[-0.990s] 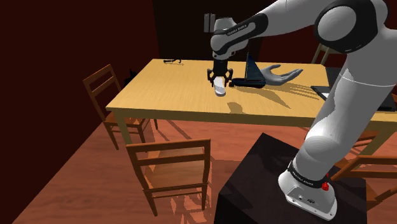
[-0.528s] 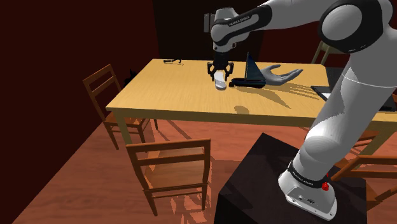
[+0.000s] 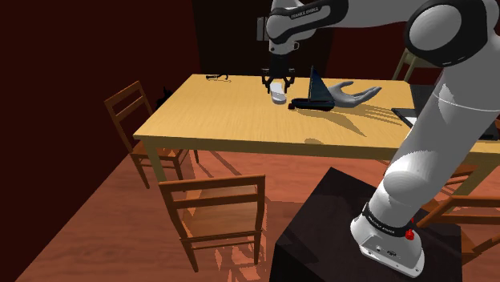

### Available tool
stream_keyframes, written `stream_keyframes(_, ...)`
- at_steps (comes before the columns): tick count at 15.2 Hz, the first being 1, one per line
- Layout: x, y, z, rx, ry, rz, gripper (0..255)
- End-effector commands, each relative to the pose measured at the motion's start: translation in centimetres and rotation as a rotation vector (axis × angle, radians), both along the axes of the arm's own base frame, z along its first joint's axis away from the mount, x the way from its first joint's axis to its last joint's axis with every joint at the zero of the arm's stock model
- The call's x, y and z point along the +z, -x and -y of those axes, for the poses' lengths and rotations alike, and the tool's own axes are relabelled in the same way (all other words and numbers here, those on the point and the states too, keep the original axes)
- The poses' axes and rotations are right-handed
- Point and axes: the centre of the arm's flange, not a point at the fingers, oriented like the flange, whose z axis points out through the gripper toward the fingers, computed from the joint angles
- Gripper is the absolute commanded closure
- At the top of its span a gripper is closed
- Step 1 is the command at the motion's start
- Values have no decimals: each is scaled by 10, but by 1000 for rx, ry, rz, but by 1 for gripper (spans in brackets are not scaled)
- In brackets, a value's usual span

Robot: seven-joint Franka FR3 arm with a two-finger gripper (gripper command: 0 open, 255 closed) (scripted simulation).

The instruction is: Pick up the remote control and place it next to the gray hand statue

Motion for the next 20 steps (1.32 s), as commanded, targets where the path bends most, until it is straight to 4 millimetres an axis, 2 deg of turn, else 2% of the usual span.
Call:
stream_keyframes(1, 11, 0, 0, 0, 0, 0, 255)
stream_keyframes(4, 25, 0, 0, 0, 0, 0, 255)
stream_keyframes(20, 25, 152, 147, 0, 0, 0, 255)
